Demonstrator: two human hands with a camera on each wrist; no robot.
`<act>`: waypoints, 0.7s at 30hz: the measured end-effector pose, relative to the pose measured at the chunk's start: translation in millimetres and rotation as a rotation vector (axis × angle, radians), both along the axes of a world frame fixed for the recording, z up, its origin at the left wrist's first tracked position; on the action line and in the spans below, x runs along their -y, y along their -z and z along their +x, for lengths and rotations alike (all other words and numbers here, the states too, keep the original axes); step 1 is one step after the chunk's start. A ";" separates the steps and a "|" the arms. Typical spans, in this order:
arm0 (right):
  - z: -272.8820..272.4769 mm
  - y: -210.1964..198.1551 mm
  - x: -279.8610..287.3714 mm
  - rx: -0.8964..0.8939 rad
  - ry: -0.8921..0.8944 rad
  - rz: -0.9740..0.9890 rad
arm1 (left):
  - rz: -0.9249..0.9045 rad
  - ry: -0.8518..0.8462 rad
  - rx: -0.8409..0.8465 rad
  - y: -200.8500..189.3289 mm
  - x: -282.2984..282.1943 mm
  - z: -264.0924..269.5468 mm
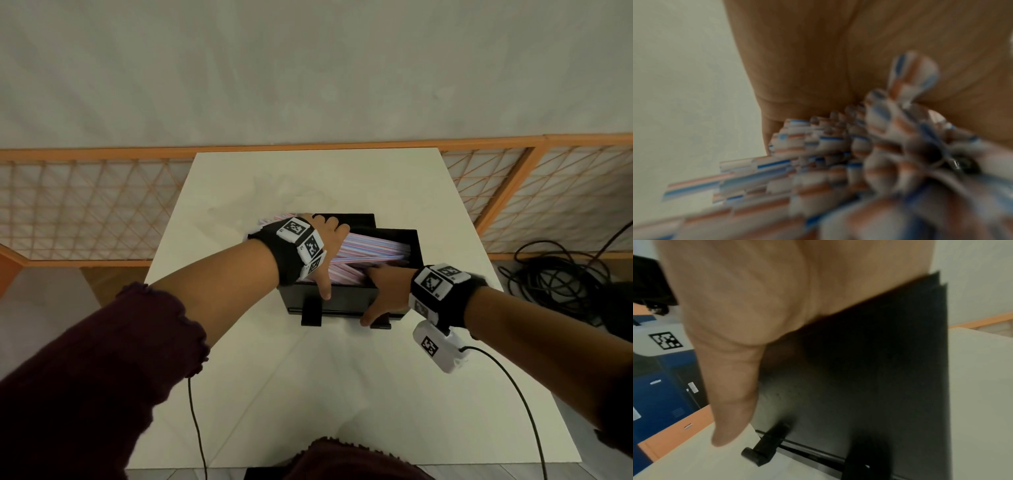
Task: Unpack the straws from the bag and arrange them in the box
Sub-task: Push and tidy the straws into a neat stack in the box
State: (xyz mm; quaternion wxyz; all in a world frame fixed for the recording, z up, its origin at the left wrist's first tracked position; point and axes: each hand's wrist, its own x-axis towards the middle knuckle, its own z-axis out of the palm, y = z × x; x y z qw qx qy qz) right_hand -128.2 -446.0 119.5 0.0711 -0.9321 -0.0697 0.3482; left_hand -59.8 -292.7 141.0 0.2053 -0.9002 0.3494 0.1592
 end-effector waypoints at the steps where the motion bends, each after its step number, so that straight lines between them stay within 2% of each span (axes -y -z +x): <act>1: 1.1 1.5 0.8 -0.015 0.028 0.033 | -0.003 -0.003 -0.001 -0.1 -0.2 -0.2; 13: 4.7 -3.3 -1.2 -0.112 0.202 0.160 | -0.025 -0.004 0.021 2.8 -0.8 -2.6; 18: 12.3 7.7 -3.4 -0.117 0.207 0.135 | -0.044 -0.004 0.015 3.6 -2.4 -2.6; 21: 11.9 2.6 -3.4 -0.134 0.276 0.118 | -0.050 0.000 0.008 3.8 -2.9 -3.2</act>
